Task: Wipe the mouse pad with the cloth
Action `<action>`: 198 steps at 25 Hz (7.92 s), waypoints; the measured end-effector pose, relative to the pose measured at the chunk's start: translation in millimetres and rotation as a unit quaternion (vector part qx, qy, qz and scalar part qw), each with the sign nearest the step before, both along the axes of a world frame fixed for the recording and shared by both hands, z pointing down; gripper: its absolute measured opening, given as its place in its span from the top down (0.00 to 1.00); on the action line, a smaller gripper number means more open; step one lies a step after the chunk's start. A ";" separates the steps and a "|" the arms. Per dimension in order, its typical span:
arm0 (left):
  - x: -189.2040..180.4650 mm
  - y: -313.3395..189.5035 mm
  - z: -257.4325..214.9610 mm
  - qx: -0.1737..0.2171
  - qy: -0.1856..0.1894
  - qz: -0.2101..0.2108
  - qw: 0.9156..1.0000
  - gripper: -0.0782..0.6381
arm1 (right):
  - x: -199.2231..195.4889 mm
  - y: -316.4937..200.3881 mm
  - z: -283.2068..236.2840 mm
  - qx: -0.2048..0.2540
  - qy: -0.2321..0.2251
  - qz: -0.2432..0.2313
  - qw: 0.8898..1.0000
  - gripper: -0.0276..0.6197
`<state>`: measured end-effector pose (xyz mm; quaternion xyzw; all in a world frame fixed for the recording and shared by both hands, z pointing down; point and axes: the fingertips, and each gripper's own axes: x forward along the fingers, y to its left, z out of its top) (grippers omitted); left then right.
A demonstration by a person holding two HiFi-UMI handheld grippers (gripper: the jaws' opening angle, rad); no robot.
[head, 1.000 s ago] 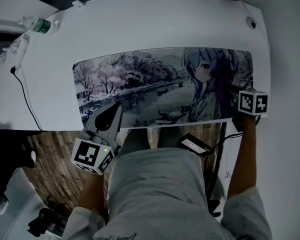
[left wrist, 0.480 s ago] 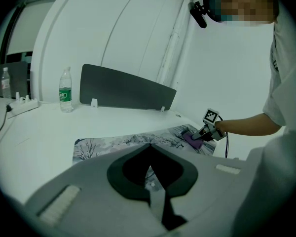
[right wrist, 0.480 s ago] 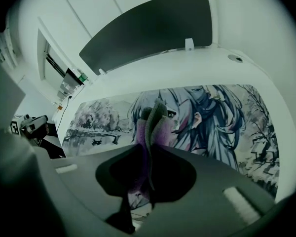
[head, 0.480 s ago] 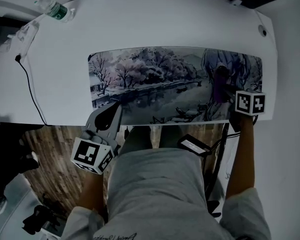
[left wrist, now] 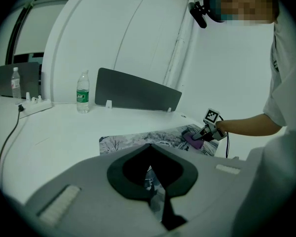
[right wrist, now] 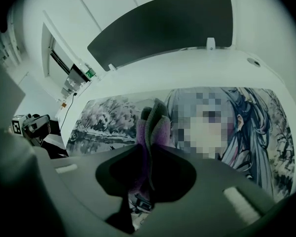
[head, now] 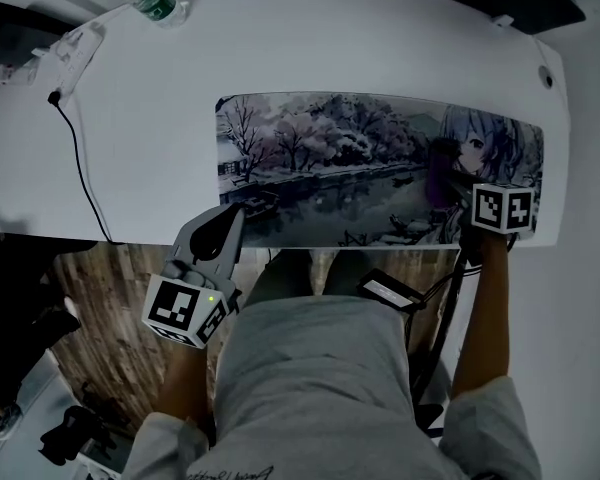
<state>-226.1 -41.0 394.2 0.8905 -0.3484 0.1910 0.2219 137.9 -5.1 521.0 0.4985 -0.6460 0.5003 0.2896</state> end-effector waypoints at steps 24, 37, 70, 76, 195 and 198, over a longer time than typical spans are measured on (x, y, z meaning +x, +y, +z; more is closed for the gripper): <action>-115.6 1.7 1.5 0.006 0.017 -0.059 0.998 0.87 | -182.5 -45.4 -0.4 0.003 -0.042 -0.098 0.994 0.85; -181.9 7.2 4.9 0.008 0.016 -0.123 0.992 0.87 | -300.7 -66.5 0.3 -0.003 -0.076 -0.206 0.976 0.85; -135.1 5.3 -8.8 0.020 -0.001 -0.080 0.997 0.87 | -328.7 -54.6 -30.2 0.066 -0.141 -0.219 0.963 0.85; -58.1 10.1 -6.3 0.015 -0.003 -0.019 1.000 0.87 | -244.2 -31.1 -38.6 0.079 -0.137 -0.163 0.974 0.85; -14.1 34.5 -3.0 0.010 0.011 0.019 1.000 0.87 | -84.5 77.9 5.7 -0.048 -0.068 -0.105 0.991 0.85; -29.2 34.7 -3.1 0.012 0.011 0.012 1.000 0.87 | -102.5 73.9 5.7 -0.045 -0.071 -0.114 0.990 0.85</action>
